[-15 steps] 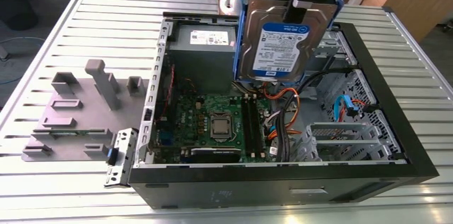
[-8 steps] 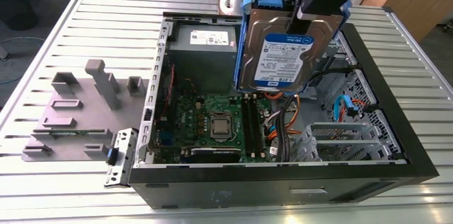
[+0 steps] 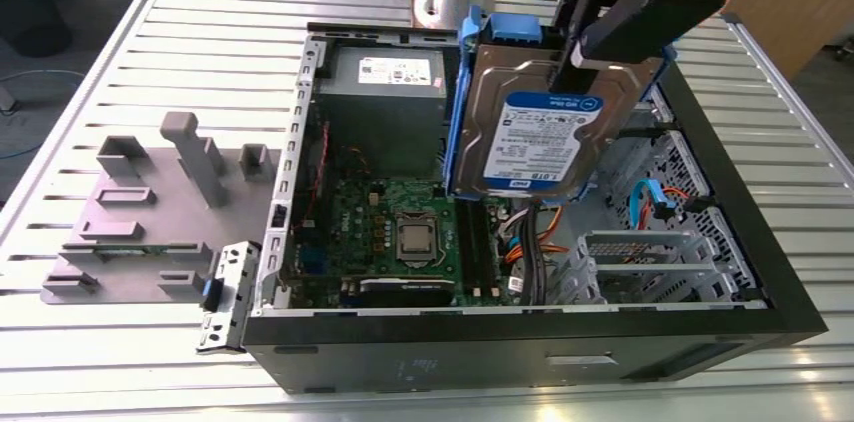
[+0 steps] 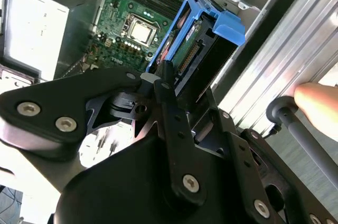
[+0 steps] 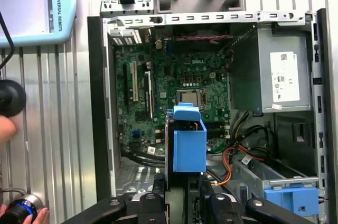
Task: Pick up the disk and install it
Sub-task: 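Insert the disk into the insertion slot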
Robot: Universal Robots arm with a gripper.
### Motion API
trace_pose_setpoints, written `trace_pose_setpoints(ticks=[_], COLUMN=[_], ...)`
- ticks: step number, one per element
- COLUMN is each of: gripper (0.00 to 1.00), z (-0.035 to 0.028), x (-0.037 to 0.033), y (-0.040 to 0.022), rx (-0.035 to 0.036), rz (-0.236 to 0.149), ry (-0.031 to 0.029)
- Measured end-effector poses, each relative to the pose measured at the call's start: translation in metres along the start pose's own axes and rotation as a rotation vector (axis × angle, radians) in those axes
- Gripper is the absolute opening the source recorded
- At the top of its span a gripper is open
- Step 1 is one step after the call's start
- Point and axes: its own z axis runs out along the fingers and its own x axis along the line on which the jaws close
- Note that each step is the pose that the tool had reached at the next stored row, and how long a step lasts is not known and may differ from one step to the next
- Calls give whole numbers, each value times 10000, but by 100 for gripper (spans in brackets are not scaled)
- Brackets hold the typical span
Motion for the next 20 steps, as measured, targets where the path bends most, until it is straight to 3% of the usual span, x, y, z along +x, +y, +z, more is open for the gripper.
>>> trace_pose_setpoints(ticks=[2,10,15,20], gripper=[35,35,35,35], z=[-1,0,17,64], x=[34,41,42,44], y=[-2,-3,-4,-4], rx=[0,0,-24,-42], rz=[0,0,3,6], ry=[0,5,145,182])
